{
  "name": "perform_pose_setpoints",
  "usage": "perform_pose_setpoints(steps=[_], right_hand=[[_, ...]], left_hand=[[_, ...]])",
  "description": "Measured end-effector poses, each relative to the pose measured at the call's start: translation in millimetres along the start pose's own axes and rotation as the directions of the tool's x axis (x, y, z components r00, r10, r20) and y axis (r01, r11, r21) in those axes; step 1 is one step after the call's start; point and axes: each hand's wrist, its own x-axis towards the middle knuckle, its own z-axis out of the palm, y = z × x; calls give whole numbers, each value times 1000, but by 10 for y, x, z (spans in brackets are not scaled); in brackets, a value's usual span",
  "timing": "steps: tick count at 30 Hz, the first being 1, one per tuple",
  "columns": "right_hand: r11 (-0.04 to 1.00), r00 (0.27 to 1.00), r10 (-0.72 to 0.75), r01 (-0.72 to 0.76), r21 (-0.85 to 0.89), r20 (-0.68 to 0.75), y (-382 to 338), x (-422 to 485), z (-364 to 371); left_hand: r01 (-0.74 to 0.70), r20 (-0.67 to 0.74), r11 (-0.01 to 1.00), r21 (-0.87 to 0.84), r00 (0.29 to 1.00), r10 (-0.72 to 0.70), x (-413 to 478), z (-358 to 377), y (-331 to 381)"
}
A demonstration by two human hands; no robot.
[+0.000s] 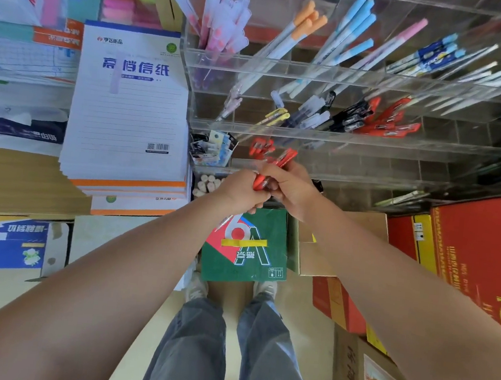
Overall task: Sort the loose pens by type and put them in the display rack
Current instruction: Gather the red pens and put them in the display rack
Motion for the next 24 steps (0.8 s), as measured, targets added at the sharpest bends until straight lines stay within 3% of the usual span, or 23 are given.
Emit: perform_pose_setpoints(steps=[3, 5, 8, 12, 17, 21, 24], right_hand=[[999, 990, -25, 29, 25, -137, 13, 31, -128], [997, 976, -2, 19, 77, -216, 1, 42, -225], [988, 984, 30, -3, 152, -178, -31, 25, -297], [996, 988, 15, -1, 93, -155, -50, 34, -285], [994, 925, -53, 86, 72, -376, -129, 70, -507], [982, 880, -96, 159, 97, -466, -205, 82, -567], [969, 871, -116, 205, 139, -478, -250, 108, -459]], left_hand=[[22, 63, 999, -25, 998, -20, 13, 20, -7], [-7, 13, 997, 80, 1000, 6, 28, 22, -39], [-56, -66, 952, 302, 995, 80, 61, 45, -52], [-115, -90, 911, 396, 982, 163, 89, 23, -78], [-93, -251, 752, 653, 910, 331, 76, -64, -190], [-58, -143, 677, 734, 961, 238, 109, -43, -261], [-68, -118, 635, 769, 962, 246, 106, -28, -305]])
